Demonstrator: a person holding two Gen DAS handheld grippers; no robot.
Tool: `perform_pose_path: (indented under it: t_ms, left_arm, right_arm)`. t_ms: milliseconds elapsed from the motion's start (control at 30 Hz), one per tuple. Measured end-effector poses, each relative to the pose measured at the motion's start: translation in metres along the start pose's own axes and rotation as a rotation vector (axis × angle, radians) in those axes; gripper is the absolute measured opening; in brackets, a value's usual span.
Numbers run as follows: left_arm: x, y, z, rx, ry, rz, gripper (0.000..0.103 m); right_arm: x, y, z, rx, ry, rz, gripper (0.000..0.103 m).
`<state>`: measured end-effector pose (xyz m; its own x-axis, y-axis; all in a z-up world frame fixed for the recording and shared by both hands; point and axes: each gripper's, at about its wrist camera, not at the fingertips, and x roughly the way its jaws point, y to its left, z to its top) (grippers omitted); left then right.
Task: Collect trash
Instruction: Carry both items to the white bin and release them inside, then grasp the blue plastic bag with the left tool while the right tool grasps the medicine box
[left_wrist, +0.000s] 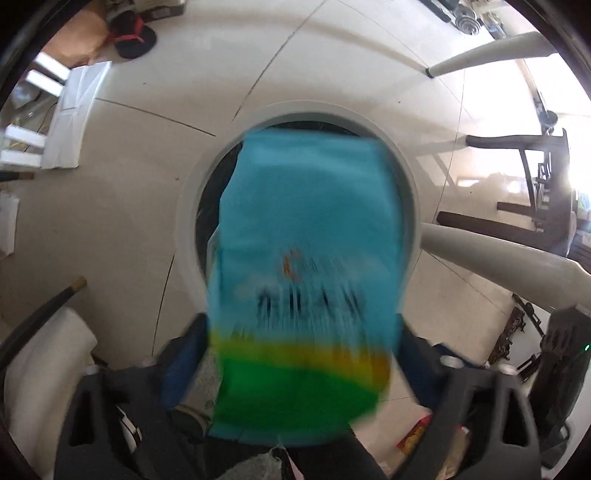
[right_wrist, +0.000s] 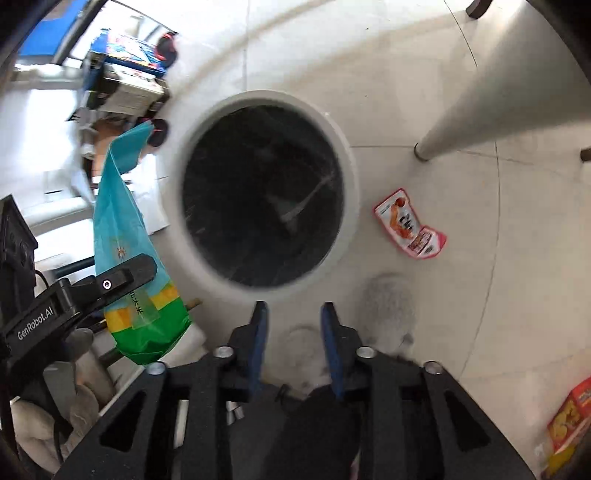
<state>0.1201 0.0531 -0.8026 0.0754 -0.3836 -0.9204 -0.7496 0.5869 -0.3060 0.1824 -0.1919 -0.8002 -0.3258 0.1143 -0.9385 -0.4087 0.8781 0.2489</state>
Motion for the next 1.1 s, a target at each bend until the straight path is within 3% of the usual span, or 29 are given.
perform_pose_path:
  t_ms: [67,133,200,433,600,800,1100]
  left_arm:
    - [0.0,0.005,0.0,0.003,-0.007,0.041,0.103]
    - [-0.006,0.01,-0.006,-0.001,-0.026,0.108,0.103]
    - [-0.015,0.017,-0.017,-0.009,-0.044,0.167,0.103]
    - [-0.08,0.026,-0.059,-0.022,-0.104,0.325,0.103]
    - [-0.151,0.022,-0.097,-0.032,-0.133,0.36,0.103]
    - [-0.247,0.006,-0.143,-0.03,-0.191,0.366,0.103]
    - [-0.387,-0.046,-0.188,0.077,-0.336,0.36,0.103]
  right_arm:
    - [0.006,0.0,0.012,-0.026,-0.008,-0.05,0.067]
    - [0.007,0.002,0.018,-0.041,-0.021,-0.103,0.092]
    - [0.006,0.006,0.025,-0.053,-0.037,-0.153,0.1]
    - [-0.024,0.04,0.018,-0.111,-0.054,-0.28,0.102]
    - [-0.072,0.068,-0.02,-0.152,-0.063,-0.292,0.102]
    - [-0.169,0.105,-0.078,-0.172,-0.117,-0.264,0.102]
    - [-0.335,0.148,-0.145,-0.184,-0.22,-0.158,0.102]
